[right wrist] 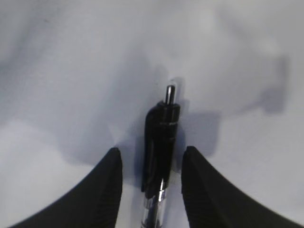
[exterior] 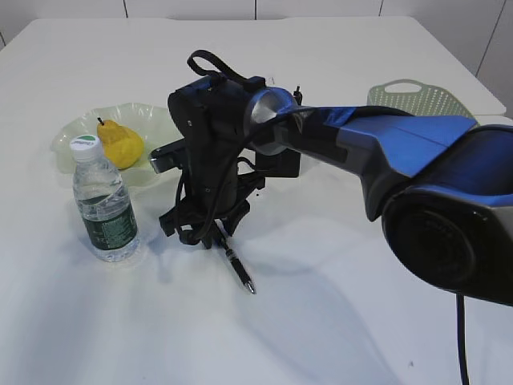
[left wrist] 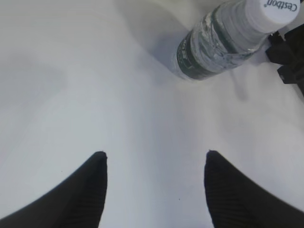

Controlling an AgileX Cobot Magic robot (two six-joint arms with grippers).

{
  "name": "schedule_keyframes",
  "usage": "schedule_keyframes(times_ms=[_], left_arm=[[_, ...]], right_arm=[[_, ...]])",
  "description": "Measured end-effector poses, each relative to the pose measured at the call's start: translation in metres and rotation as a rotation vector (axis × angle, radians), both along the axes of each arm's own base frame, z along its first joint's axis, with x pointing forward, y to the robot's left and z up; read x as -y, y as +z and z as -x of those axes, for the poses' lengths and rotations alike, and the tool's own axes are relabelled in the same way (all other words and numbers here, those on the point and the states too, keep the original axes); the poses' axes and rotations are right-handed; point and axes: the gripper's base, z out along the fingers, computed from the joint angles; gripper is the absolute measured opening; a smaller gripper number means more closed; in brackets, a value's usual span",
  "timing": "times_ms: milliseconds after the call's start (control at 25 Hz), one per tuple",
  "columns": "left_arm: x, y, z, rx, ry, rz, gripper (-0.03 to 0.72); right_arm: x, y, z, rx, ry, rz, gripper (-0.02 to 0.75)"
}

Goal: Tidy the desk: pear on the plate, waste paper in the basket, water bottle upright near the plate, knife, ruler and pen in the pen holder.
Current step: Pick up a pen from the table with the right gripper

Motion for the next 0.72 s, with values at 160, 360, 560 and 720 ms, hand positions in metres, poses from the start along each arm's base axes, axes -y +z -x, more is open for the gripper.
schedule_keyframes(times_ms=[160,360,560,720], left_arm=[[0.0,0.0001,-0.0002,0.002,0.0,0.0,0.456],[0.0,0.0001,-0.0002,0.002,0.0,0.0,0.456],[-0.0001,0.0001,-0.0003,0.003,0.001,0.0,0.456],[-0.0001,0.0003,-0.0008,0.01,0.002,-0.001,0.456]], right_arm=[[0.0033,0.0,-0.0025,0.0,-0.008,0.0,0.309],[0.0045,0.0,-0.0034,0.0,-0.011,0.0,0.309],[0.0045,0.0,-0.0034,0.0,-0.011,0.0,0.309],[0.0045,0.0,-0.0034,0.0,-0.011,0.0,0.309]])
